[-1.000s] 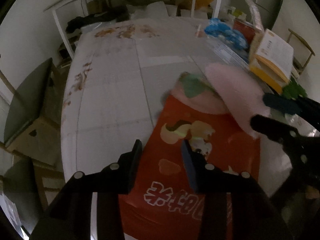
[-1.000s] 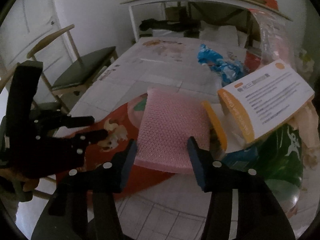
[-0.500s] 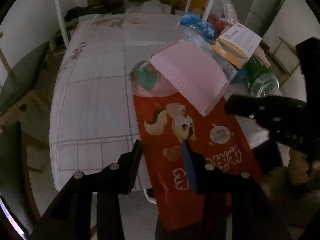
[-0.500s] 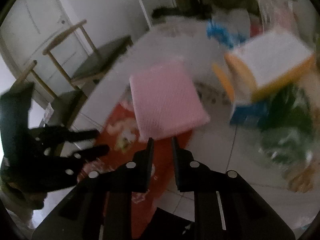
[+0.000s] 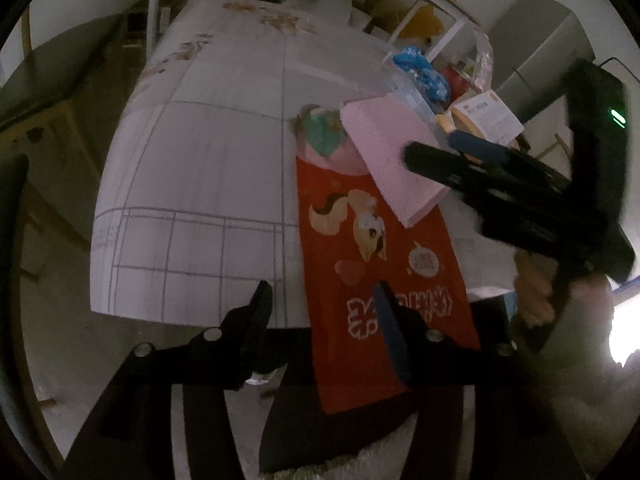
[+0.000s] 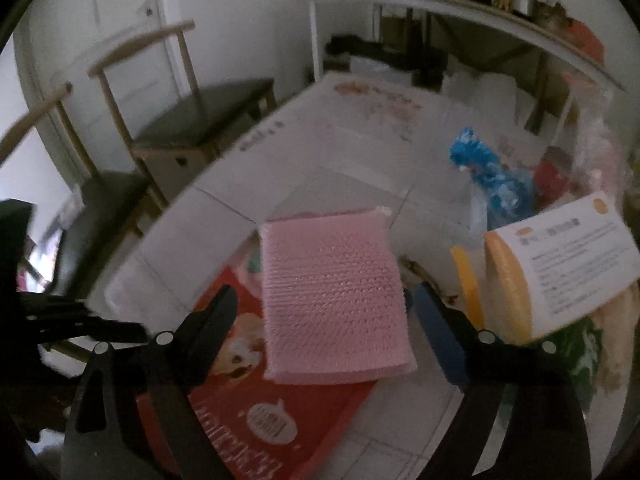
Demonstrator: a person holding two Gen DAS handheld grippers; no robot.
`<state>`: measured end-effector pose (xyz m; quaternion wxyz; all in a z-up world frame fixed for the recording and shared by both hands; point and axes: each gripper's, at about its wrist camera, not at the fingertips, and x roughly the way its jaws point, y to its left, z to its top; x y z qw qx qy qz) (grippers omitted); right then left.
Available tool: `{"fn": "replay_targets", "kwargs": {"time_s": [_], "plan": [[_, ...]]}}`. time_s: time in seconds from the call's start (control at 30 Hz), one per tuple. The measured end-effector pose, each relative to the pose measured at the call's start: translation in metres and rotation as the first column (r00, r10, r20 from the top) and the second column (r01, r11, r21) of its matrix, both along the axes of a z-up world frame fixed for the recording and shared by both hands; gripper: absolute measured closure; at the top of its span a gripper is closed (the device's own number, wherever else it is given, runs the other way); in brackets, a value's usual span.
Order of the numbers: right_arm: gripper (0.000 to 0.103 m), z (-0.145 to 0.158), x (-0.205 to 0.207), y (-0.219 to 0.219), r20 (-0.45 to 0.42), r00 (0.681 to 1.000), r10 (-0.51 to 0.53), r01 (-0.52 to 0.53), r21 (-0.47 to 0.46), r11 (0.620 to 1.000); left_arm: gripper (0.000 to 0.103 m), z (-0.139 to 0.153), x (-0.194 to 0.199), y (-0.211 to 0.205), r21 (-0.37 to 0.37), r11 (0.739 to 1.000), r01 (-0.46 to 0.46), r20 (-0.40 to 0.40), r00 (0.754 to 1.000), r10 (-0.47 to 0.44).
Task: Collect trash
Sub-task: 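Lift the red bag with the left tool while the right tool lifts the pink sponge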
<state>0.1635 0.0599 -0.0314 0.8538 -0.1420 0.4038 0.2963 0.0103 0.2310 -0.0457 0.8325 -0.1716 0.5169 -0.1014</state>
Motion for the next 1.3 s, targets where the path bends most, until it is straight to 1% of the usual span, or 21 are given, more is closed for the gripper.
{"fn": "replay_targets", "kwargs": {"time_s": [0.03, 0.1, 0.17, 0.2, 0.3, 0.37, 0.5, 0.53, 0.57, 0.63, 0.7, 0.73, 0.77, 0.8, 0.83, 0.87, 0.93, 0.97, 1.17, 1.3], "plan": [[0.018, -0.006, 0.003, 0.001, -0.005, 1.0, -0.016, 0.016, -0.014, 1.0, 0.051, 0.0, -0.001, 0.0, -0.002, 1.0, 0.007, -0.004, 1.0, -0.007], [0.018, -0.014, 0.009, 0.0, -0.045, 0.998, -0.037, 0.036, -0.014, 0.999, 0.051, 0.0, -0.005, 0.001, -0.025, 0.999, 0.023, -0.019, 1.0, -0.024], [0.018, -0.02, 0.012, -0.004, -0.087, 0.995, -0.051, 0.051, 0.003, 0.999, 0.051, -0.002, -0.009, 0.003, -0.065, 0.998, 0.026, -0.037, 0.999, -0.029], [0.018, -0.023, 0.014, -0.006, -0.11, 0.993, -0.051, 0.053, 0.011, 0.999, 0.052, -0.005, -0.01, 0.006, -0.107, 0.994, 0.022, -0.057, 0.998, -0.029], [0.021, -0.031, 0.014, -0.007, -0.132, 0.99, -0.055, 0.058, 0.02, 0.998, 0.052, -0.016, -0.012, 0.012, -0.177, 0.984, -0.007, -0.091, 0.996, -0.009], [0.022, -0.033, 0.013, -0.006, -0.144, 0.988, -0.056, 0.061, 0.03, 0.998, 0.053, -0.023, -0.011, 0.015, -0.209, 0.978, -0.023, -0.098, 0.995, 0.003], [0.023, -0.033, 0.012, -0.007, -0.15, 0.987, -0.056, 0.062, 0.037, 0.997, 0.053, -0.038, -0.005, 0.017, -0.321, 0.946, -0.054, -0.121, 0.993, 0.015], [0.023, -0.032, 0.012, -0.007, -0.149, 0.987, -0.057, 0.063, 0.037, 0.997, 0.054, -0.04, -0.004, 0.017, -0.34, 0.939, -0.055, -0.121, 0.993, 0.014], [0.023, -0.033, 0.011, -0.008, -0.146, 0.988, -0.058, 0.064, 0.037, 0.997, 0.056, -0.042, -0.003, 0.016, -0.352, 0.934, -0.056, -0.124, 0.992, 0.013], [0.023, -0.034, 0.012, -0.005, -0.141, 0.988, -0.06, 0.066, 0.038, 0.997, 0.061, -0.047, -0.001, 0.013, -0.364, 0.929, -0.062, -0.139, 0.99, 0.012], [0.024, -0.032, 0.01, -0.007, -0.137, 0.989, -0.058, 0.064, 0.041, 0.997, 0.069, -0.049, -0.001, 0.011, -0.382, 0.922, -0.068, -0.143, 0.99, 0.014], [0.025, -0.031, 0.009, -0.008, -0.136, 0.989, -0.058, 0.064, 0.043, 0.997, 0.07, -0.049, -0.001, 0.01, -0.393, 0.917, -0.071, -0.143, 0.99, 0.016], [0.025, -0.029, 0.008, -0.01, -0.137, 0.989, -0.056, 0.063, 0.047, 0.997, 0.073, -0.047, -0.002, 0.009, -0.4, 0.914, -0.074, -0.14, 0.99, 0.019], [0.026, -0.028, 0.006, -0.012, -0.135, 0.989, -0.055, 0.063, 0.051, 0.997, 0.079, -0.047, -0.003, 0.008, -0.4, 0.914, -0.072, -0.136, 0.991, 0.018], [0.026, -0.028, 0.006, -0.012, -0.132, 0.99, -0.055, 0.063, 0.052, 0.997, 0.081, -0.045, -0.003, 0.007, -0.402, 0.913, -0.069, -0.129, 0.991, 0.018], [0.027, -0.027, 0.005, -0.012, -0.127, 0.99, -0.054, 0.062, 0.053, 0.997, 0.088, -0.043, -0.005, 0.006, -0.404, 0.913, -0.062, -0.122, 0.992, 0.014], [0.027, -0.024, 0.004, -0.014, -0.123, 0.991, -0.053, 0.06, 0.057, 0.997, 0.092, -0.04, -0.008, 0.005, -0.401, 0.914, -0.056, -0.116, 0.993, 0.009], [0.027, -0.023, 0.002, -0.015, -0.119, 0.991, -0.053, 0.06, 0.062, 0.996, 0.096, -0.038, -0.01, 0.006, -0.403, 0.914, -0.053, -0.114, 0.993, 0.007], [0.028, -0.006, -0.007, -0.025, -0.098, 0.994, -0.048, 0.058, 0.109, 0.992, 0.101, -0.017, -0.024, 0.004, -0.397, 0.917, -0.036, -0.064, 0.998, 0.011], [0.028, 0.013, -0.017, -0.035, -0.071, 0.997, -0.032, 0.043, 0.168, 0.985, 0.102, 0.006, -0.032, 0.004, -0.369, 0.929, -0.028, -0.005, 1.0, 0.028]]}}
